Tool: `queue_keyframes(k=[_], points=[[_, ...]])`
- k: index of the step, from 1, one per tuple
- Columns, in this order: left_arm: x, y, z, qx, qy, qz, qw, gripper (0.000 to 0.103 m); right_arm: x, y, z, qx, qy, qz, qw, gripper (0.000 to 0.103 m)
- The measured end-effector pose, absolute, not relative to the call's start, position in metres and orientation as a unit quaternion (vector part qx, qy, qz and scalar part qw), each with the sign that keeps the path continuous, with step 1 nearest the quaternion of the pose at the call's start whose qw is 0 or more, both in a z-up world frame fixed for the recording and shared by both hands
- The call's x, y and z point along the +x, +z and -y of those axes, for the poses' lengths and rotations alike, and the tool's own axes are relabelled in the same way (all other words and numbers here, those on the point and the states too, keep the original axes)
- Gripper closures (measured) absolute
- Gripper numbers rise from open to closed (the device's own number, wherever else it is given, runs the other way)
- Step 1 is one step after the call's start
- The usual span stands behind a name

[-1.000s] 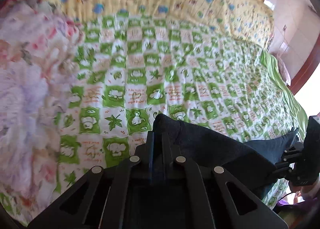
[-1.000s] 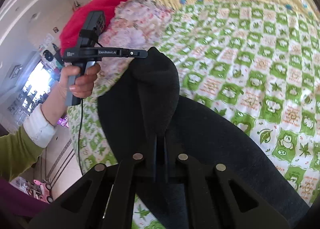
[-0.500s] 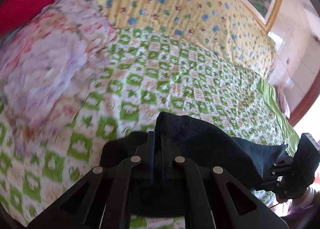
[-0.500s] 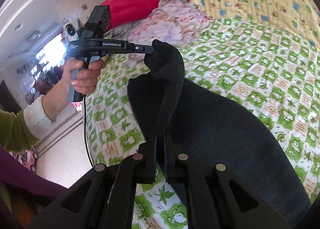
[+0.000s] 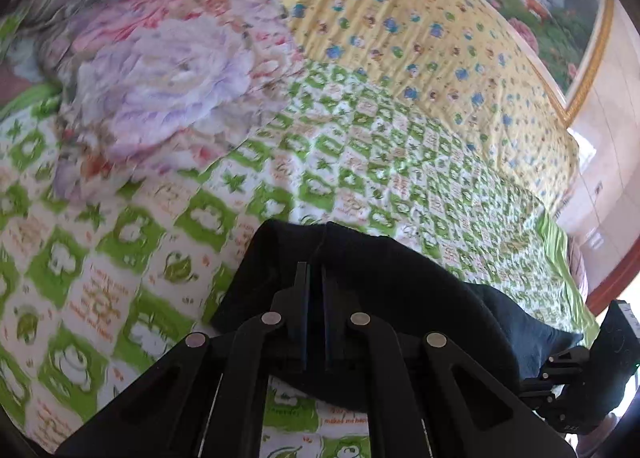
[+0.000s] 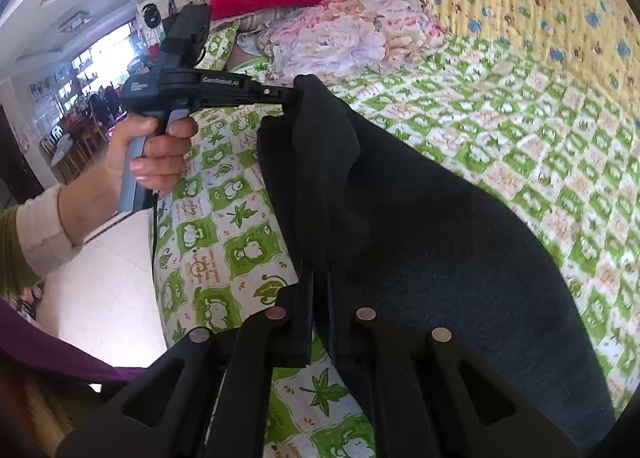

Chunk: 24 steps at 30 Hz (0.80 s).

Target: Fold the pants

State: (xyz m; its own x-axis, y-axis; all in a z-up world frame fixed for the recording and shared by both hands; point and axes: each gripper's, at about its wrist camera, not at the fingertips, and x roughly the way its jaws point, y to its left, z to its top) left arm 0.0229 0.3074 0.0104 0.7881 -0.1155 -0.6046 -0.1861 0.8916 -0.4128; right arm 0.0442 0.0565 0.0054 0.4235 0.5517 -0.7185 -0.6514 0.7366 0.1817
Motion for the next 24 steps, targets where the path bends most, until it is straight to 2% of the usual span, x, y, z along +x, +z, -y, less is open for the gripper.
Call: queue_keyframes(k=[13, 14, 19, 24], points=[[-0.02, -0.003, -0.308, -0.29, 0.085, -0.355, 0.885, 0.098, 0.049, 0.004, -0.06, -0.021, 0.379, -0.412, 0.828, 0.088], [-0.024, -0.002, -0.306, -0.29, 0.09, -0.356, 0.884, 0.094, 0.049, 0.005, -0.06, -0.016, 0.381, -0.411, 0.828, 0.088], [-0.039, 0.01, -0.296, -0.295, 0.097, -0.348, 0.884, 0.085, 0.051, 0.012, -0.056, 0.011, 0.381, -0.405, 0.831, 0.088], [-0.048, 0.019, -0.294, -0.318, 0.1, -0.336, 0.881, 0.067, 0.058, 0.016, -0.043, 0.048, 0.372, -0.405, 0.834, 0.086]])
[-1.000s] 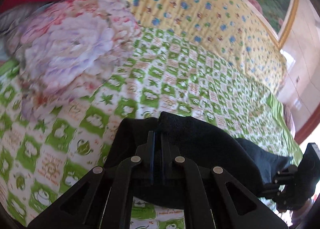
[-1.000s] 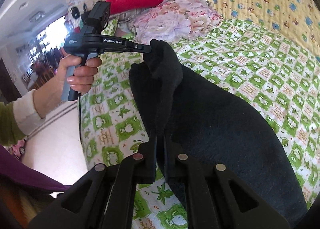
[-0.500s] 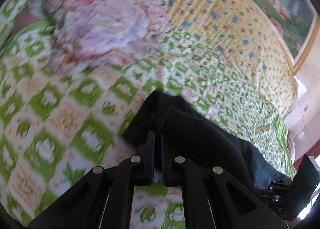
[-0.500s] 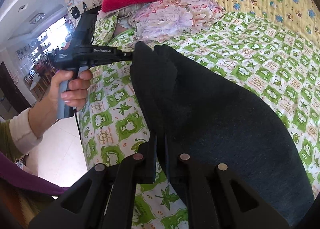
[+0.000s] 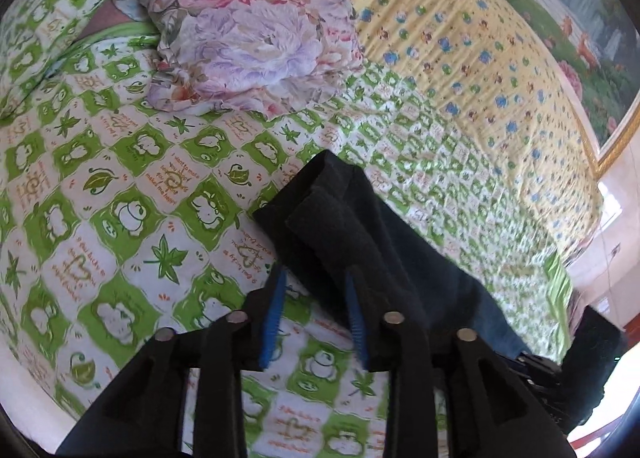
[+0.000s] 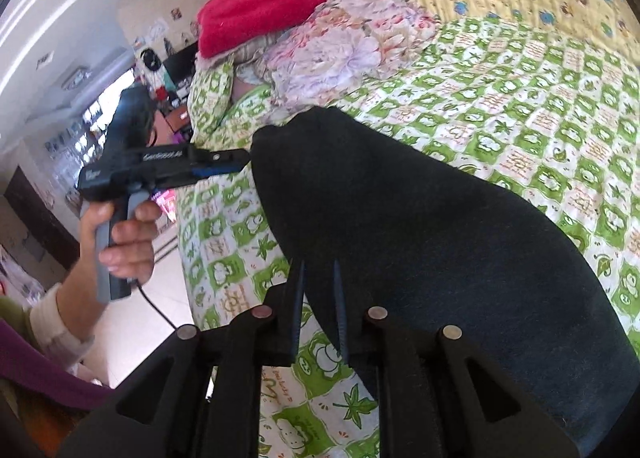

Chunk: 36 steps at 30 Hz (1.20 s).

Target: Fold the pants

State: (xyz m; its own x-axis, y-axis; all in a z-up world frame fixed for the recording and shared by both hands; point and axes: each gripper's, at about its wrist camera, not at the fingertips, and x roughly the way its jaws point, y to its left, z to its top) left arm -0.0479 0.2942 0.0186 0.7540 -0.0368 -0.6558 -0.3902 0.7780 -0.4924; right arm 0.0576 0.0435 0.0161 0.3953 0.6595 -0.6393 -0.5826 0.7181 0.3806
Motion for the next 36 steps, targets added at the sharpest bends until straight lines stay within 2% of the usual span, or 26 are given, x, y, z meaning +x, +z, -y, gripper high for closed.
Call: queue_keyframes(k=[4, 6, 7, 11, 19, 27, 36], points=[[-0.052, 0.022, -0.293, -0.329, 0.105, -0.336, 0.876, 0.067, 0.064, 0.019, -0.029, 0.074, 0.357, -0.406, 0.838, 0.077], [-0.05, 0.02, -0.292, -0.33, 0.107, -0.344, 0.873, 0.067, 0.07, 0.022, -0.017, 0.093, 0.344, -0.404, 0.843, 0.064], [-0.049, 0.019, -0.292, -0.329, 0.105, -0.348, 0.872, 0.067, 0.072, 0.024, -0.013, 0.1, 0.339, -0.403, 0.845, 0.063], [-0.043, 0.014, -0.29, -0.328, 0.105, -0.359, 0.868, 0.062, 0.091, 0.03, 0.01, 0.131, 0.308, -0.399, 0.853, 0.063], [-0.032, 0.007, -0.288, -0.314, 0.105, -0.373, 0.867, 0.062, 0.133, 0.031, 0.04, 0.161, 0.264, -0.431, 0.848, 0.063], [-0.021, -0.002, -0.294, -0.299, 0.104, -0.39, 0.865, 0.061, 0.196, -0.013, 0.058, 0.229, 0.295, -0.551, 0.746, 0.063], [0.004, -0.023, -0.305, -0.295, 0.072, -0.416, 0.857, 0.06, 0.234, -0.051, 0.048, 0.262, 0.365, -0.632, 0.631, 0.063]])
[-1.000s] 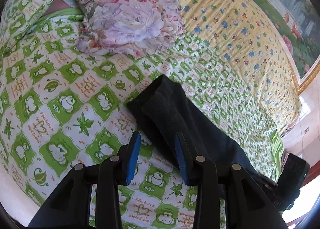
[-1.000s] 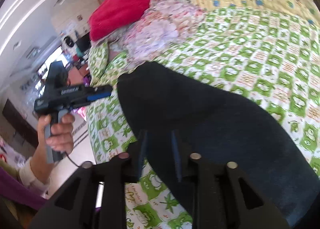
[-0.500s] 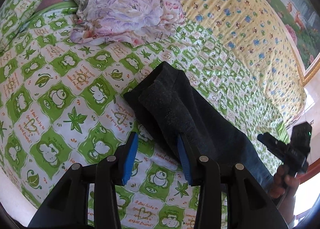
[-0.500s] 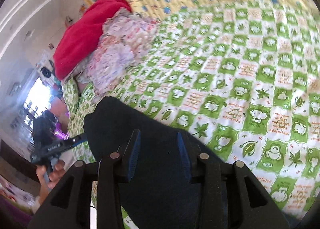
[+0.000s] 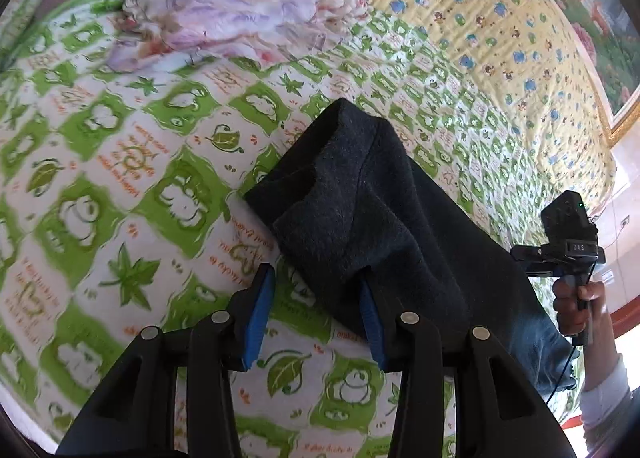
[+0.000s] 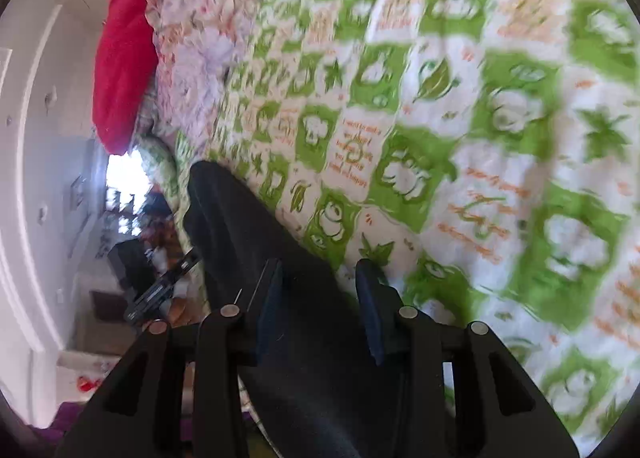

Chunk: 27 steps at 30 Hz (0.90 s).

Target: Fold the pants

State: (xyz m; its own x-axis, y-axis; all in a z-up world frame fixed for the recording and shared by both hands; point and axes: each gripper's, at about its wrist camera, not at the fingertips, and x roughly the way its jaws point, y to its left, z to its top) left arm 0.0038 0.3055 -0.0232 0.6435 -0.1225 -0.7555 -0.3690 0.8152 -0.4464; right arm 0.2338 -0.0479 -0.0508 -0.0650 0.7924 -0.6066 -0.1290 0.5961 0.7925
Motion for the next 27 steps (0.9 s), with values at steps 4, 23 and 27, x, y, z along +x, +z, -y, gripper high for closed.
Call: queue_keyframes(k=[4, 23, 27], points=[[0.012, -0.026, -0.31, -0.306, 0.061, -0.414, 0.855, 0.06, 0.235, -0.054, 0.027, 0.22, 0.379, -0.652, 0.619, 0.075], [0.013, 0.005, -0.298, -0.325, 0.066, -0.341, 0.88, 0.092, 0.137, 0.033, -0.027, -0.126, 0.225, -0.415, 0.873, 0.084], [-0.03, 0.042, -0.29, -0.326, 0.065, -0.301, 0.894, 0.092, 0.134, 0.035, -0.035, -0.118, 0.226, -0.407, 0.877, 0.084]])
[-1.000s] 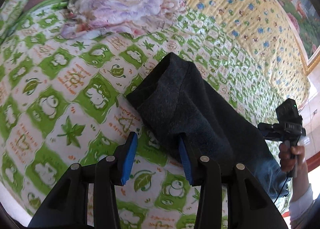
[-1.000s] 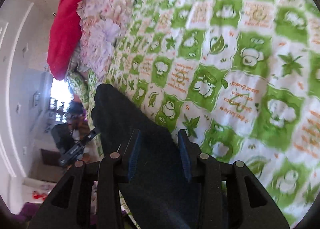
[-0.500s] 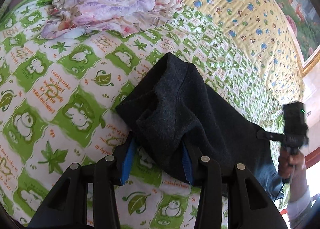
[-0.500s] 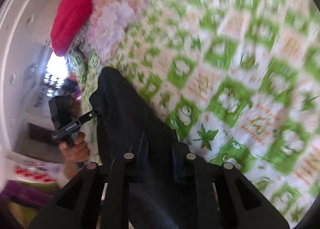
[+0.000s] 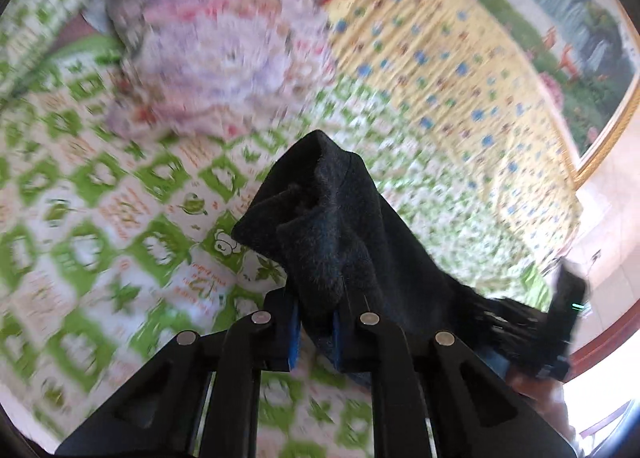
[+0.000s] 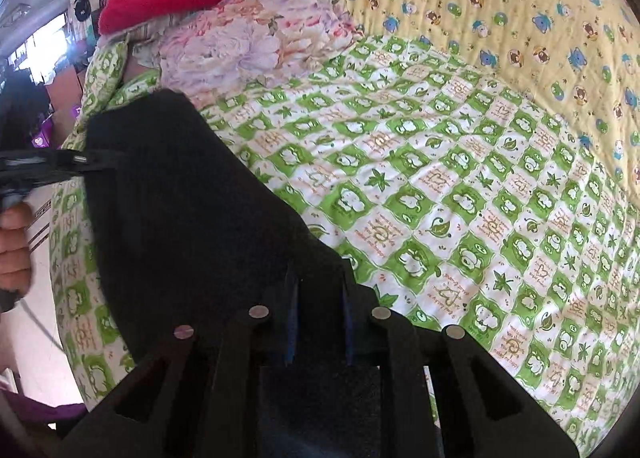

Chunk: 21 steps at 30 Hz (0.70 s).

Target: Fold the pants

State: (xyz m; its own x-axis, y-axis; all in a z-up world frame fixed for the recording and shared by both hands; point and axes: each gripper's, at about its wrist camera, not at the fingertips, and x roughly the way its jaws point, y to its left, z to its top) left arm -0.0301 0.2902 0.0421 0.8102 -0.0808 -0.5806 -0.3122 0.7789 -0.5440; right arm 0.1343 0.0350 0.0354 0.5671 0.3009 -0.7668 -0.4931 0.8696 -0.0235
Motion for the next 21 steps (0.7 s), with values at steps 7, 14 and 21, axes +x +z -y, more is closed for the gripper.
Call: queue_keyframes(k=[7, 14, 21], points=[[-0.045, 0.035, -0.291, -0.297, 0.097, -0.321, 0.894, 0.092, 0.146, 0.012, -0.062, -0.111, 0.232, -0.414, 0.873, 0.084], [-0.02, -0.023, -0.312, -0.28, 0.11, -0.371, 0.878, 0.088, 0.159, -0.011, -0.051, -0.093, 0.191, -0.421, 0.882, 0.059], [-0.043, -0.009, -0.316, -0.242, 0.131, -0.365, 0.889, 0.055, 0.144, 0.01, -0.015, -0.048, 0.161, -0.414, 0.894, 0.054]])
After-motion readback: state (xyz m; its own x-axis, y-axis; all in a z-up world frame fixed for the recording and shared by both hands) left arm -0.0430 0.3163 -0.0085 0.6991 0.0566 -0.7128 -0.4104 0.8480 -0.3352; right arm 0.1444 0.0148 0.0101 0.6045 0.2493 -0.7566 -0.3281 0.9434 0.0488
